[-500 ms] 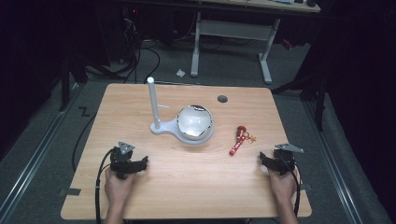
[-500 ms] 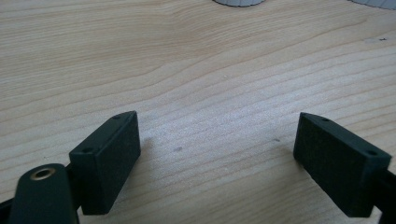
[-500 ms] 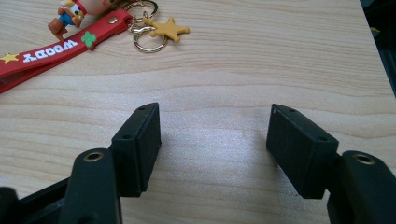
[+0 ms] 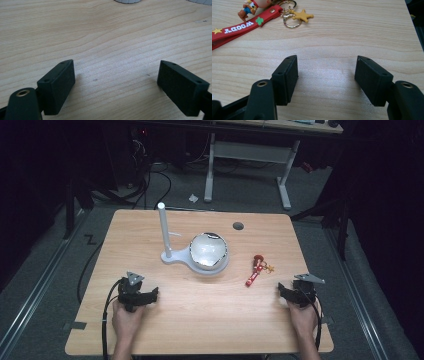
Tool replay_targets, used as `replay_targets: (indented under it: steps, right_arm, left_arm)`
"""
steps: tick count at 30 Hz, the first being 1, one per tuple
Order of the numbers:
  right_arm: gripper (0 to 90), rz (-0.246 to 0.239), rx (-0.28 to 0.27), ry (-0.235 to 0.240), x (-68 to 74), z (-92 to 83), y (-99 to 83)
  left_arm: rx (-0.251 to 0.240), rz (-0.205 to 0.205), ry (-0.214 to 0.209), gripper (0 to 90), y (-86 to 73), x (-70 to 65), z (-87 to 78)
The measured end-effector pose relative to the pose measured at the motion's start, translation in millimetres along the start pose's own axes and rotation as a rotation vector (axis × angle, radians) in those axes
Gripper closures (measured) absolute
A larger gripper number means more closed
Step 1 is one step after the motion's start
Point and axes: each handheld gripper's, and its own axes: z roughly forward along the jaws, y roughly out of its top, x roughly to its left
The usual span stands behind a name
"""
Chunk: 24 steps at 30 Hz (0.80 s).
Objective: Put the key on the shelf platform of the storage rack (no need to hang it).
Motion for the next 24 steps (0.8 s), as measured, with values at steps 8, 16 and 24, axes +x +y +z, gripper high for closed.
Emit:
replay_targets:
  steps: [8, 16, 24]
  right_arm:
    - [35.4, 0.013, 0.0, -0.018, 2.6, -0.1, -0.1]
    - [38.9, -0.006, 0.008, -0.004, 1.6, -1.8, 0.3]
    - [39.3, -0.017, 0.015, -0.004, 3.2, -3.3, 0.9]
  left_arm:
    - [0.001, 0.001, 0.0, 15.1, 0.0, 0.1, -0.1]
    - [0.001, 0.001, 0.0, 15.1, 0.0, 0.0, -0.1]
    - [0.001, 0.001, 0.0, 15.1, 0.1, 0.1, -0.1]
